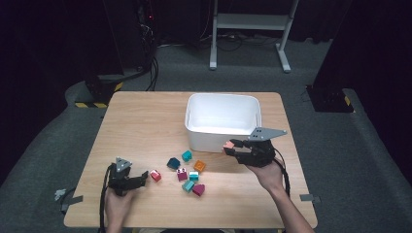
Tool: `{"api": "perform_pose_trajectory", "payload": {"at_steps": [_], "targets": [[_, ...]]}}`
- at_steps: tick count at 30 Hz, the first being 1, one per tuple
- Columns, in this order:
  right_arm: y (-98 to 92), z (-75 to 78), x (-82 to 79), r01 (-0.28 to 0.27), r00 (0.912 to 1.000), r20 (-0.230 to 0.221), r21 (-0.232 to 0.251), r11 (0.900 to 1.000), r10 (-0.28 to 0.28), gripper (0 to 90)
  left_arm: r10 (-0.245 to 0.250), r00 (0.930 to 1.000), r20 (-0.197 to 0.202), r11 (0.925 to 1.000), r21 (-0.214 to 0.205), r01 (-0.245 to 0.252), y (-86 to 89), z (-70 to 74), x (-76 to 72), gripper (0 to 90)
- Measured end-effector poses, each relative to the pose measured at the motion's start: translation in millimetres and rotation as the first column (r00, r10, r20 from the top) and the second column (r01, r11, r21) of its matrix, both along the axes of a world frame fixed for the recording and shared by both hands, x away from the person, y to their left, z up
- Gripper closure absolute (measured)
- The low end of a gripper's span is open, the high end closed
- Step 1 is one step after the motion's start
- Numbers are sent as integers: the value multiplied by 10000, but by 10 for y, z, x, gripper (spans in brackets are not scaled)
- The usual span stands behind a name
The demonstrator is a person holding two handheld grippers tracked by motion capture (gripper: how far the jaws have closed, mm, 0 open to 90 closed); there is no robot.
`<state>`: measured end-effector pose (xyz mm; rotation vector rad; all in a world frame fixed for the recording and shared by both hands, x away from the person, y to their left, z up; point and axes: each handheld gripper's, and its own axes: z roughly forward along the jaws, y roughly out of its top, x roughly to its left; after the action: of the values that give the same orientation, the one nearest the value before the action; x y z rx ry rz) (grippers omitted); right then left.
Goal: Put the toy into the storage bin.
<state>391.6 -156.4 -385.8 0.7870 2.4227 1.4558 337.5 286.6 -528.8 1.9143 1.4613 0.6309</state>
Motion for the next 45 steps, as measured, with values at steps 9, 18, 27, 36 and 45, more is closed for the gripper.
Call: {"api": "perform_pose_trajectory", "payload": {"at_steps": [9,18,27,36,45], "targets": [[-20,98,85,103,9999,-20,37,9999,-103,590,2,10000,1,10000,0,-2,0,0,0,152],[-38,193,197,254,9997,55,204,9995,-255,590,1,10000,0,10000,-1,-1,0,0,0,152],[-22,238,370,622,9981,-22,53,9980,-622,590,3,10000,-1,10000,-3,-3,0,0,0,152],[29,234,564,1074,9942,69,-88,9942,-1074,589,-3,10000,-2,10000,4,3,1,0,0,152],[29,229,711,1445,9892,-213,-178,9893,-1448,589,-3,10000,-3,10000,4,3,1,1,0,152]]}}
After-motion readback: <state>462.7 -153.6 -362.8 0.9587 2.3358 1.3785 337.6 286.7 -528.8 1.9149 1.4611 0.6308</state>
